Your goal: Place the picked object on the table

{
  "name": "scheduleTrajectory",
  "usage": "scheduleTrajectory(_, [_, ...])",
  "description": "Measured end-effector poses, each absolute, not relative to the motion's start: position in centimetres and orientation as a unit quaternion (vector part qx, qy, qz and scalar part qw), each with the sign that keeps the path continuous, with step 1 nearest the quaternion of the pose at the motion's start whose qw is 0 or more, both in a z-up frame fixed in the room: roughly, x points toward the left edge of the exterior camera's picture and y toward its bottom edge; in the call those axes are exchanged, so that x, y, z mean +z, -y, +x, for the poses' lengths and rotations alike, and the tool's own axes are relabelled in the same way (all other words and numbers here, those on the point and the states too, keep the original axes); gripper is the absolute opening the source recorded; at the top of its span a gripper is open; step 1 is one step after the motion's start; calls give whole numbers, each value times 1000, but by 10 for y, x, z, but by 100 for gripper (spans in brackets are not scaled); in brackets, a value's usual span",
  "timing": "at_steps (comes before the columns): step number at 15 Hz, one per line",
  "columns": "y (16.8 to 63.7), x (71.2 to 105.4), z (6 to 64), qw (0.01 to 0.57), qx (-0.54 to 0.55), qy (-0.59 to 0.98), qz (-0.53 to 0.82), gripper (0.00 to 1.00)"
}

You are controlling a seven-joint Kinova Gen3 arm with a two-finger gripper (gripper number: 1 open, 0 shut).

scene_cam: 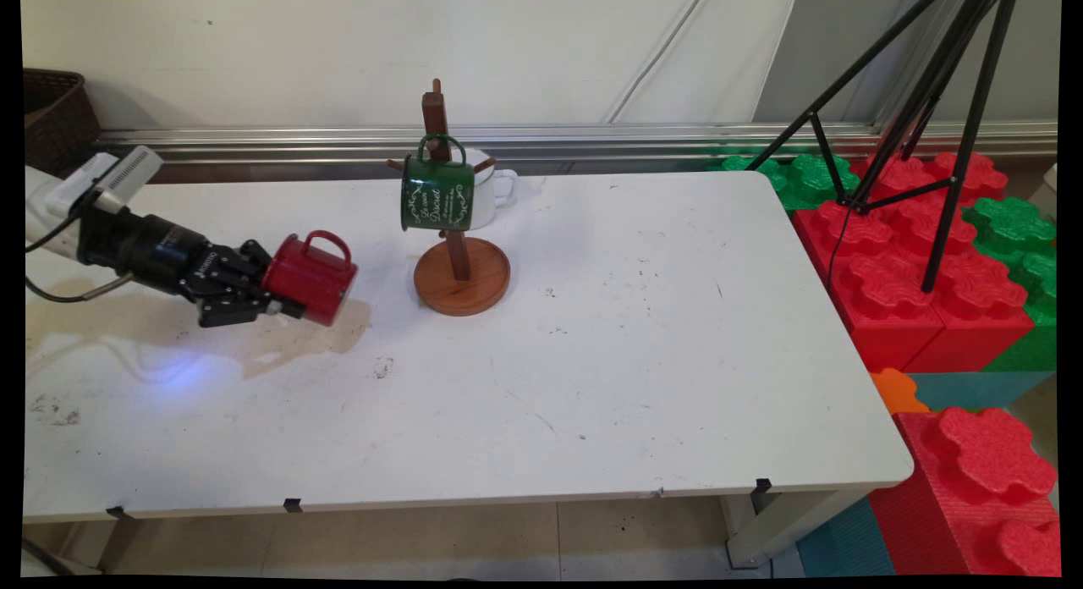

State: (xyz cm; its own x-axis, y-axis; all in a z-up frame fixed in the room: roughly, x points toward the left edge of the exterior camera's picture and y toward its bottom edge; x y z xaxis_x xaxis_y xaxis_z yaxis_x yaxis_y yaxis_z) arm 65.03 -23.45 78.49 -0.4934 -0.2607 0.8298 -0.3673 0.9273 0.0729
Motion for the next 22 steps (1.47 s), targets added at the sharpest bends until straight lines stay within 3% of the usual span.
scheduleTrajectory(22, [203,805,665,323,68,938,109,0])
